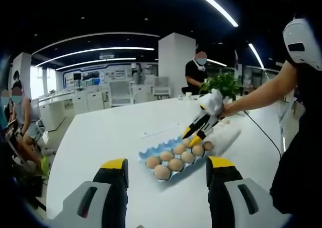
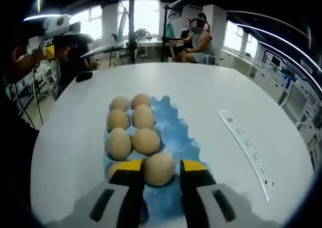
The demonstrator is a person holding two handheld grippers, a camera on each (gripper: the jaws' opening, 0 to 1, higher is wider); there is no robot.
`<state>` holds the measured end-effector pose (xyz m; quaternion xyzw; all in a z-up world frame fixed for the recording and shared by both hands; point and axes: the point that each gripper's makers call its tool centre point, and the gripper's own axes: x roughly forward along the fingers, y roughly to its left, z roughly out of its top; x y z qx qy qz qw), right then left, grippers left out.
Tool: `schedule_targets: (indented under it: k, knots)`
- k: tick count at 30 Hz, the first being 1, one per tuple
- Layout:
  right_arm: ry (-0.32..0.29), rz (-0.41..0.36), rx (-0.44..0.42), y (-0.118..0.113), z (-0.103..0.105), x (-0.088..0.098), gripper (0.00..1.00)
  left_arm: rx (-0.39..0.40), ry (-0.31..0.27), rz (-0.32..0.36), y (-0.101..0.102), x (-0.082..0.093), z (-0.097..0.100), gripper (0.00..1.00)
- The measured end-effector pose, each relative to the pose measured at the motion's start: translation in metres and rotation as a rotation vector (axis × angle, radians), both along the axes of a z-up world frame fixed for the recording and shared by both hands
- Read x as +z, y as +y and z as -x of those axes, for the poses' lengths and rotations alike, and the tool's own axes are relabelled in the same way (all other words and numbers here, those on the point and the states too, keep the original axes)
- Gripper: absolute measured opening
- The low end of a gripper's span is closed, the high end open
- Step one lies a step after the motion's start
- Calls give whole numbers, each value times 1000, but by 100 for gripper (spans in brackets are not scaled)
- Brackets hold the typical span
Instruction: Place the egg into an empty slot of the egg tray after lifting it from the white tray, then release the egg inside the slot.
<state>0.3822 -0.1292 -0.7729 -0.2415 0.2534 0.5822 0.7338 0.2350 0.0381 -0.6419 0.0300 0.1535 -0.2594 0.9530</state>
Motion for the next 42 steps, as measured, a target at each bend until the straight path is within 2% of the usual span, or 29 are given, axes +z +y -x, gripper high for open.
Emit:
schedule_targets:
  k: [4,9,14,21,27,42]
  knots:
    - [22,-64,-29,3,-1,8,34,1,-1,1,0,1,0,63]
    - [-9,-40,-24,-5,-1,7,33,-2,-3,1,-1,2,-1,63]
    - [-1,-98,-50,-9,0,22,33,-5,-5,1,-3,2,-2,63]
    - [-22,-93,-49,-18,2,27,32,-12,-10,3,-6,4,-3,63]
    - [-16,-95,-60,-25,3,27,32,-18,-10,2,-7,4,-4,63]
    - [-14,-85,-125,-59,3,26,31,-32,-10,2,-12,4,-7,63]
